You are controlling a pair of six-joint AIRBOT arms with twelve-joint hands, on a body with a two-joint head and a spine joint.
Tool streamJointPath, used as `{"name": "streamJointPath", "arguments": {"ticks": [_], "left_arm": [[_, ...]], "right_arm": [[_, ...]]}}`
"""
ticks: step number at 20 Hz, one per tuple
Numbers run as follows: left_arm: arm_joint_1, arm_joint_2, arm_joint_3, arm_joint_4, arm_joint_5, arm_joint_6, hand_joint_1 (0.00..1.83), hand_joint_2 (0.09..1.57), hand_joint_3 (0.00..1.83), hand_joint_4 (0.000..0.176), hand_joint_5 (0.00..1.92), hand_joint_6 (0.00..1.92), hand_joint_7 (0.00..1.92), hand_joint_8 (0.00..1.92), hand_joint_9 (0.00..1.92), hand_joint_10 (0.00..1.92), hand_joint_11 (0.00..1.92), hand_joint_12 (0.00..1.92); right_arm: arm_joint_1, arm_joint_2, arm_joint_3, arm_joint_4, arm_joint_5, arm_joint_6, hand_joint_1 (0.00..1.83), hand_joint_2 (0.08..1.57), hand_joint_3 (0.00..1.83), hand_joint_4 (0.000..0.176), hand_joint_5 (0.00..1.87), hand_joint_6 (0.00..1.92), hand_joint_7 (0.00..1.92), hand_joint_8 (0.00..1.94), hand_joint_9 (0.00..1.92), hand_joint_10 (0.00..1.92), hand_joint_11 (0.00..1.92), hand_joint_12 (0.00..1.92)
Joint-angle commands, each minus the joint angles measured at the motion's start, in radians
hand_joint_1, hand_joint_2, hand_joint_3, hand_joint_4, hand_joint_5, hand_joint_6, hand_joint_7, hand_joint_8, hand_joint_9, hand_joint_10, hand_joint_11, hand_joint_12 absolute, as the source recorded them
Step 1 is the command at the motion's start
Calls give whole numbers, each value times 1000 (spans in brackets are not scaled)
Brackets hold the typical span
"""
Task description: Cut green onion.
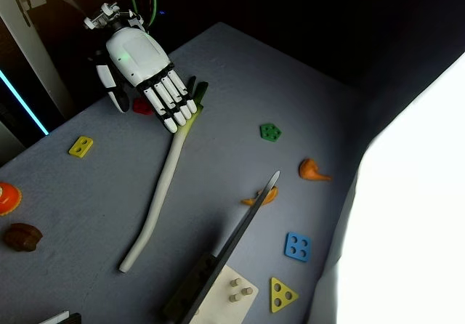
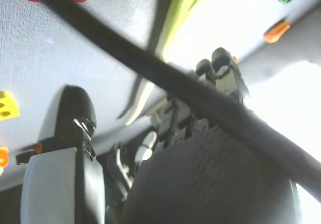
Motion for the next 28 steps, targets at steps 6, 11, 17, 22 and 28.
{"name": "streamJointPath", "arguments": {"ticks": [6,11,17,22,28], "left_arm": [[10,-12,15,85,68,-3,864,1157,1,31,61,6,35,0,20,1,0,76],[18,-12,19,86,74,-3,889,1163,1,26,40,10,14,7,26,2,0,115],[22,-12,21,86,75,-3,808,1189,12,32,2,0,0,0,2,0,0,1],[24,-18,22,85,79,-7,813,1184,7,31,0,0,7,2,18,7,38,19],[24,-24,25,74,103,-24,889,1171,0,48,56,5,58,2,44,3,0,2]], "right_arm": [[1,8,6,29,114,4,1084,1012,10,2,0,0,0,0,0,0,0,0],[1,8,6,30,115,4,1055,1030,0,2,211,97,341,62,203,304,0,653],[1,8,6,31,115,4,1023,1024,0,0,262,849,430,788,209,1224,0,1564],[0,8,6,31,115,4,934,1200,32,61,639,1398,536,1372,401,1579,168,1906],[-1,8,6,32,116,4,1217,1105,0,0,1012,1920,1325,1940,1401,1921,1468,1921]]}}
